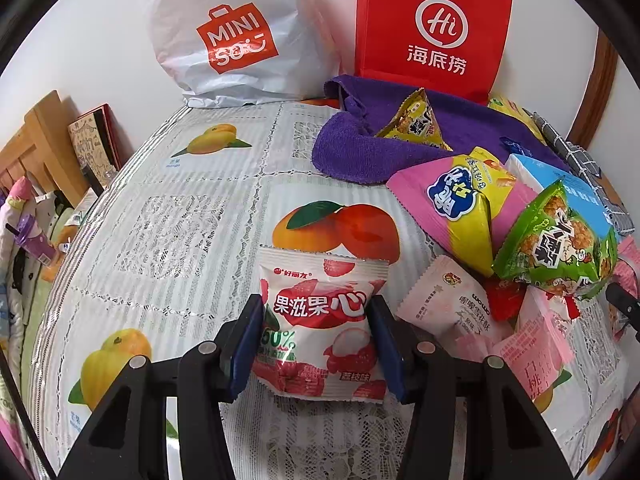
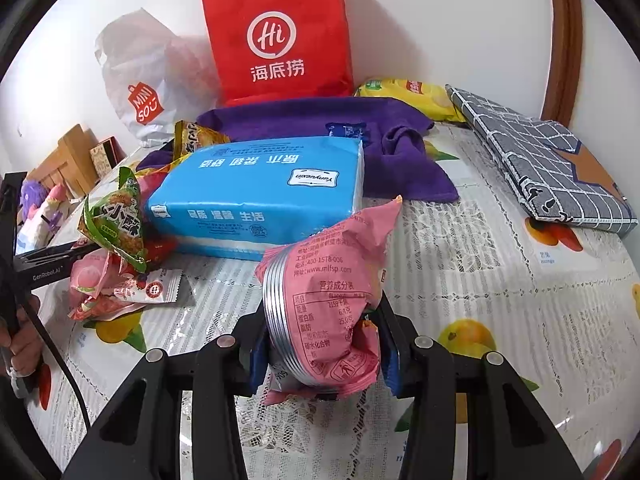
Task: Organize snacks
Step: 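Hold both pink packets raised above the bed cover, then carry both held pink packets over the purple towel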
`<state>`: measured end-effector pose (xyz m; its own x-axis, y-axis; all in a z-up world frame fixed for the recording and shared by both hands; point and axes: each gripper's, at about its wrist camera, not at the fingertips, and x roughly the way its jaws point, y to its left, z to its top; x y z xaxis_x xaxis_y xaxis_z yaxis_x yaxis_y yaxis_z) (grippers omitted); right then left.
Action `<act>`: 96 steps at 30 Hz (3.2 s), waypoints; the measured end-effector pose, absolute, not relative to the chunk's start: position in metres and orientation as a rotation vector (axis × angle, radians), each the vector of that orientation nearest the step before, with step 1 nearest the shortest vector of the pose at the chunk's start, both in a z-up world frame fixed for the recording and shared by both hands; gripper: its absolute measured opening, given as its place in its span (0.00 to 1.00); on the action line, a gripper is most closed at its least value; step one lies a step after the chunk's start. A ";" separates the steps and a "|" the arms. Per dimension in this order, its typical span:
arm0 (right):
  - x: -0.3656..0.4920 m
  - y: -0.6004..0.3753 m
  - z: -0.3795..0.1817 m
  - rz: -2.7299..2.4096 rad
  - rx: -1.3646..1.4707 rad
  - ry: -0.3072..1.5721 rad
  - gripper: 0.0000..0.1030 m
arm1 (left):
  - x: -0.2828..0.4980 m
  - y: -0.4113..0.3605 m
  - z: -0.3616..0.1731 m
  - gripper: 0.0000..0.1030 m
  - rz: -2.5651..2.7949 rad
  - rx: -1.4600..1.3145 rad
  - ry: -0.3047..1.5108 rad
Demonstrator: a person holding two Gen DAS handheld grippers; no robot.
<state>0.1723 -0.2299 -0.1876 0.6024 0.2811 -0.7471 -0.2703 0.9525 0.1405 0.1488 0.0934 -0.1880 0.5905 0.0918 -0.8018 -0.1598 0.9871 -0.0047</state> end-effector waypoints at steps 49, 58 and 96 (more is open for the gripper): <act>0.085 -0.269 -0.093 0.186 0.089 0.702 0.42 | 0.062 0.015 -0.082 0.48 -0.047 -0.095 0.809; 0.058 -0.272 -0.066 0.173 0.073 0.645 0.42 | 0.047 -0.007 -0.059 0.48 -0.093 -0.097 0.778; 0.301 -0.179 -0.038 0.318 0.043 0.732 0.42 | 0.255 0.029 -0.012 0.48 -0.067 -0.096 0.797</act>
<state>0.3007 -0.1787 -0.0376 0.6983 0.2998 -0.6500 -0.2701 0.9513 0.1486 0.2552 0.0294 -0.0115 0.6974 -0.0959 -0.7103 0.0235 0.9935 -0.1111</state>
